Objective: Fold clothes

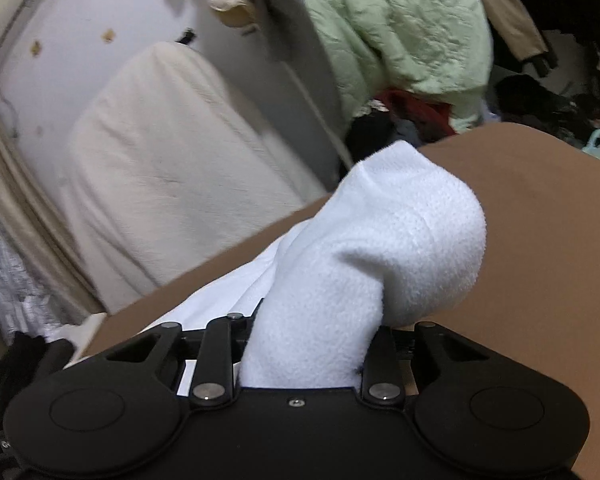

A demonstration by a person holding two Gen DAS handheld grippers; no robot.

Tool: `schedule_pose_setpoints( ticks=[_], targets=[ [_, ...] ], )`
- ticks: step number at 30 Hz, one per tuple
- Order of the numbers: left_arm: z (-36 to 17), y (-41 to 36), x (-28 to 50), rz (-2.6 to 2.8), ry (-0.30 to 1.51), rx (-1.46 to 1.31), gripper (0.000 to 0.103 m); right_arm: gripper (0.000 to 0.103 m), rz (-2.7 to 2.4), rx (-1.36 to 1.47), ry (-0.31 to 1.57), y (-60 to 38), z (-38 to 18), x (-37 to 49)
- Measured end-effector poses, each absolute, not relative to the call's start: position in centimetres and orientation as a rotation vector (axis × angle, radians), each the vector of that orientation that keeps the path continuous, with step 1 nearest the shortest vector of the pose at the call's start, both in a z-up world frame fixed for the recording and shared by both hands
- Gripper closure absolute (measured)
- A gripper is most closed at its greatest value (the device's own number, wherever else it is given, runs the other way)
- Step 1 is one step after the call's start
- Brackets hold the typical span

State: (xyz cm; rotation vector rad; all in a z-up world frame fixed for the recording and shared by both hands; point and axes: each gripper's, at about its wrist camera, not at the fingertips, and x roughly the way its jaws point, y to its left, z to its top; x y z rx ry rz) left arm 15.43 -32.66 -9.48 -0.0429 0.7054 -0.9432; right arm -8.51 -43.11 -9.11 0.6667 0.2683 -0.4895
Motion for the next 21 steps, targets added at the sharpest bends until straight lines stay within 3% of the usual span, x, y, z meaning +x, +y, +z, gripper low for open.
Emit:
schedule_pose_setpoints(
  ticks=[14, 21],
  targets=[
    [-5.0, -14.0, 10.8, -0.695, 0.661, -0.103, 0.091, 0.071, -0.216, 0.431, 0.403, -28.9, -2.4, -6.7],
    [0.5, -2.5, 15.4, -0.453, 0.575, -0.246, 0.091, 0.071, -0.029, 0.235, 0.387, -20.6, 3.9, 5.0]
  ],
)
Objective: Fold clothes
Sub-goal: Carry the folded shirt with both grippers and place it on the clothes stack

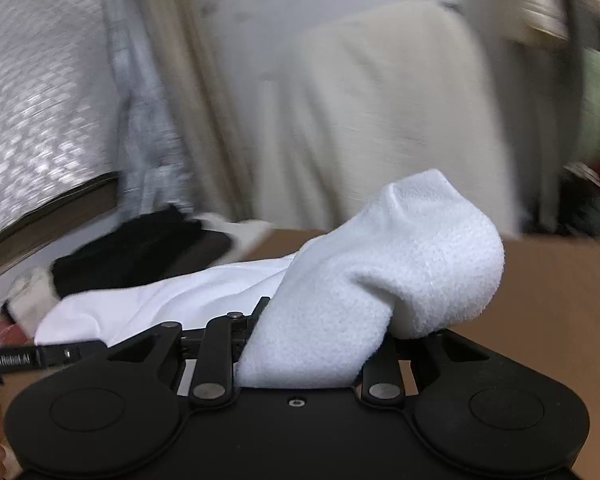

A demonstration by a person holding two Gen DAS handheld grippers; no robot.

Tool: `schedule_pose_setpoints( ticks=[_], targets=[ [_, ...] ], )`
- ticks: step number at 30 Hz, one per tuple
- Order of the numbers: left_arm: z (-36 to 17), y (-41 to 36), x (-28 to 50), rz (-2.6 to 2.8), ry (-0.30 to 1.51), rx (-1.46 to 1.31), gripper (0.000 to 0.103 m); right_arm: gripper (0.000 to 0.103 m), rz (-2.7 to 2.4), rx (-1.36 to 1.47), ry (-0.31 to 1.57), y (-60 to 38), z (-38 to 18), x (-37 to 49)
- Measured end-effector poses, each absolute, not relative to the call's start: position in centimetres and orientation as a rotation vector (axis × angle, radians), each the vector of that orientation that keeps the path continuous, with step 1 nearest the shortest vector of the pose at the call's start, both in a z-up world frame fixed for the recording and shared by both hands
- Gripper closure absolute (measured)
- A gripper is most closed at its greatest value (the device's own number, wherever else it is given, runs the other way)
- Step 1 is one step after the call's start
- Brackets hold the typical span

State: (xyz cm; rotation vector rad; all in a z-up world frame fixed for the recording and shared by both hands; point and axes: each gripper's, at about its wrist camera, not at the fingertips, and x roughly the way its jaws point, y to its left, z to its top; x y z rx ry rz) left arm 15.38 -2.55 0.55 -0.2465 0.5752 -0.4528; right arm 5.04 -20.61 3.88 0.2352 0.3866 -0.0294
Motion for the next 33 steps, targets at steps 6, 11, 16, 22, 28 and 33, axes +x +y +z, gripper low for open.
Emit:
schedule_pose_setpoints(
  ticks=[6, 11, 16, 22, 28, 33],
  targets=[
    [6.6, 8.0, 21.8, -0.208, 0.371, -0.309, 0.092, 0.071, 0.261, 0.077, 0.186, -14.3, 9.6, 20.7],
    [6.7, 16.1, 27.5, -0.131, 0.210, -0.412, 0.092, 0.071, 0.401, 0.096, 0.183, -10.4, 12.1, 35.4],
    [0.0, 21.6, 34.0, -0.139, 0.277, -0.711, 0.090, 0.053, 0.461, 0.139, 0.258, -7.8, 11.6, 48.0],
    [-8.0, 22.7, 38.7, -0.051, 0.459, -0.739, 0.087, 0.032, 0.246, 0.433, 0.568, -12.0, 1.0, 56.3],
    [-6.0, 22.3, 37.4, -0.020, 0.325, -0.690, 0.088, 0.055, 0.316, 0.717, 0.502, -14.6, -3.6, 53.9],
    [-4.2, 21.6, 37.0, 0.074, 0.288, -0.600, 0.088, 0.082, 0.297, 0.482, 0.383, -12.9, -0.8, 50.6]
  ],
)
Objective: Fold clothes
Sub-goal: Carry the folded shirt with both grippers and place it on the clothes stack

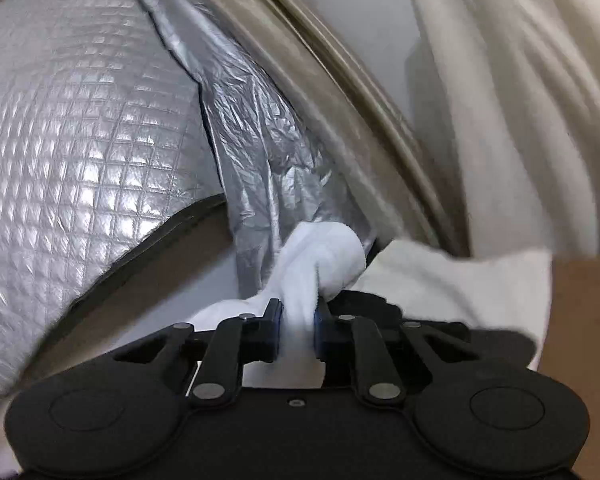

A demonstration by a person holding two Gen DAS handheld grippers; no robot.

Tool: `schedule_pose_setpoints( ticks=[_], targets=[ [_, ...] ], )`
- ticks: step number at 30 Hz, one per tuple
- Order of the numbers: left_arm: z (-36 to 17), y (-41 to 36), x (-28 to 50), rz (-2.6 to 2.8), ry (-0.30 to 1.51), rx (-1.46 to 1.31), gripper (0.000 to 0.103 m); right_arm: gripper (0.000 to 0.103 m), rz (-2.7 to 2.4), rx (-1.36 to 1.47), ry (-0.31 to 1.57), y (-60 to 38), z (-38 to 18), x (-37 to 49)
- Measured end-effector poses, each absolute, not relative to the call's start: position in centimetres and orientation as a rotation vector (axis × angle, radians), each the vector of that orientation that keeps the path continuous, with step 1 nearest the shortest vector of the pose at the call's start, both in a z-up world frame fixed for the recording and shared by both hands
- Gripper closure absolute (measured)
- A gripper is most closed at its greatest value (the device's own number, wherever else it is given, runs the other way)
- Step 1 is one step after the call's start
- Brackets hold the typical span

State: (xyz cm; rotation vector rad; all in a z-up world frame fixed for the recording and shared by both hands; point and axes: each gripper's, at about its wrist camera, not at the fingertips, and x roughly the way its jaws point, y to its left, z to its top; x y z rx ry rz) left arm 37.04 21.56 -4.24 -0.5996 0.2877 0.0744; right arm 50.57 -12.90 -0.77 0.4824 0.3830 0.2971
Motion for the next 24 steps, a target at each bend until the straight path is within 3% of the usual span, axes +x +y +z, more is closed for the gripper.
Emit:
schedule_pose_setpoints(
  ticks=[2, 3, 6, 10, 13, 19, 22, 23, 24],
  targets=[
    [-4.9, 22.1, 37.7, 0.083, 0.379, -0.630, 0.084, 0.061, 0.180, 0.344, 0.472, -11.5, -0.8, 51.1],
    [-5.1, 22.2, 37.7, 0.090, 0.411, -0.639, 0.077, 0.059, 0.130, 0.279, 0.488, -10.8, -0.7, 50.8],
    [-3.6, 22.9, 36.1, 0.208, 0.361, -0.634, 0.069, 0.057, 0.079, 0.129, 0.398, -8.5, 1.5, 47.2],
    [-1.5, 22.8, 34.3, 0.198, 0.255, -0.607, 0.068, 0.052, 0.276, 0.022, 0.285, -5.9, 3.6, 41.8],
    [-1.8, 22.6, 35.1, 0.117, 0.289, -0.597, 0.068, 0.045, 0.398, -0.063, 0.348, -3.2, 2.5, 39.8],
    [-4.7, 23.1, 37.3, 0.187, 0.455, -0.546, 0.066, 0.045, 0.440, -0.097, 0.498, -0.9, -2.9, 35.0],
    [-4.9, 23.1, 37.4, 0.217, 0.480, -0.488, 0.049, 0.042, 0.451, -0.032, 0.543, -1.8, -4.5, 31.7],
    [-5.0, 22.8, 37.5, 0.237, 0.489, -0.441, 0.032, 0.042, 0.443, 0.006, 0.565, -2.3, -4.7, 30.9],
    [-5.1, 22.5, 37.7, 0.260, 0.500, -0.388, 0.024, 0.042, 0.425, 0.058, 0.591, -3.1, -4.5, 30.0]
  ],
)
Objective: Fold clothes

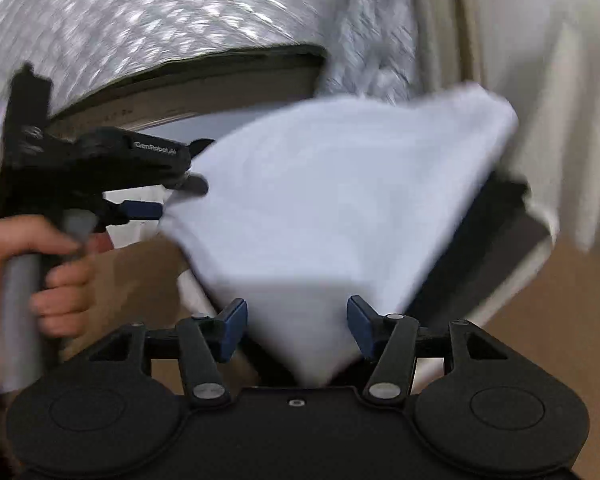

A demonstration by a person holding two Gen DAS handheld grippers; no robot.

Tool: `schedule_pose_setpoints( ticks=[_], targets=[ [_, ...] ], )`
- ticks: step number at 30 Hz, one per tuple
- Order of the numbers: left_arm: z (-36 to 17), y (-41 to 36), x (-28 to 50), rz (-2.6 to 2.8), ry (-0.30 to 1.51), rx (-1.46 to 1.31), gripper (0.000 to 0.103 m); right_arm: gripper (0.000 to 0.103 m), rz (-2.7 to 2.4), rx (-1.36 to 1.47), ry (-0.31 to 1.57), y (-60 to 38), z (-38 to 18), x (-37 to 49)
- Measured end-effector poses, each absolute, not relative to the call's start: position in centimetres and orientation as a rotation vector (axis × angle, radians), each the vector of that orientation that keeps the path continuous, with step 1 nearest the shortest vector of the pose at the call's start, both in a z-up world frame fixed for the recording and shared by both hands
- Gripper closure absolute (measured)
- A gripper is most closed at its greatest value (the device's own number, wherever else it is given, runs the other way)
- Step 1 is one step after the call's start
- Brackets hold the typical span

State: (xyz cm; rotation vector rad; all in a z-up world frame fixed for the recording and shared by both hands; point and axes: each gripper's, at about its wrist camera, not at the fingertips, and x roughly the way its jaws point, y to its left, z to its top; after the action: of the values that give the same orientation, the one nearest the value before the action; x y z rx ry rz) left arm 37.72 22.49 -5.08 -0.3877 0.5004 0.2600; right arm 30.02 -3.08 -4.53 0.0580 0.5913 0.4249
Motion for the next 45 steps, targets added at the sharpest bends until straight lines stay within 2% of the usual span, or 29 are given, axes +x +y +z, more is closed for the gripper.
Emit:
schedule_pose_setpoints(
  ticks=[4, 8, 17, 24, 25, 26, 27, 29, 45],
  targets=[
    [-2.4, 21.4, 35.1, 0.250, 0.525, -0.294, 0.024, 0.041, 0.375, 0.221, 0.663, -6.0, -2.2, 26.7],
    [0.4, 19.6, 31.2, 0.174, 0.576, -0.208, 0.017, 0.034, 0.259, 0.107, 0.590, -7.1, 1.7, 22.6],
    [4.5, 14.2, 23.5, 0.010, 0.596, -0.101, 0.012, 0.034, 0.150, 0.145, 0.600, -8.6, 5.5, 16.0],
    [4.2, 10.7, 16.3, 0.019, 0.645, 0.039, 0.012, 0.033, 0.084, 0.152, 0.610, -8.8, 5.2, 12.4],
    [4.0, 10.7, 15.5, 0.015, 0.656, 0.038, 0.012, 0.029, 0.072, 0.154, 0.609, -8.8, 5.1, 12.0],
    [3.9, 10.7, 14.7, 0.011, 0.670, 0.028, 0.012, 0.020, 0.057, 0.158, 0.610, -8.8, 5.0, 11.7],
    [3.8, 10.7, 13.9, 0.005, 0.679, 0.022, 0.009, 0.018, 0.046, 0.161, 0.610, -8.8, 4.8, 11.4],
    [3.7, 10.6, 12.5, -0.006, 0.690, 0.017, 0.004, 0.017, 0.044, 0.157, 0.608, -8.7, 4.5, 10.8],
    [3.7, 10.7, 8.8, 0.041, 0.701, 0.036, 0.000, 0.015, -0.002, 0.193, 0.591, -7.1, 3.1, 7.6]
  ],
)
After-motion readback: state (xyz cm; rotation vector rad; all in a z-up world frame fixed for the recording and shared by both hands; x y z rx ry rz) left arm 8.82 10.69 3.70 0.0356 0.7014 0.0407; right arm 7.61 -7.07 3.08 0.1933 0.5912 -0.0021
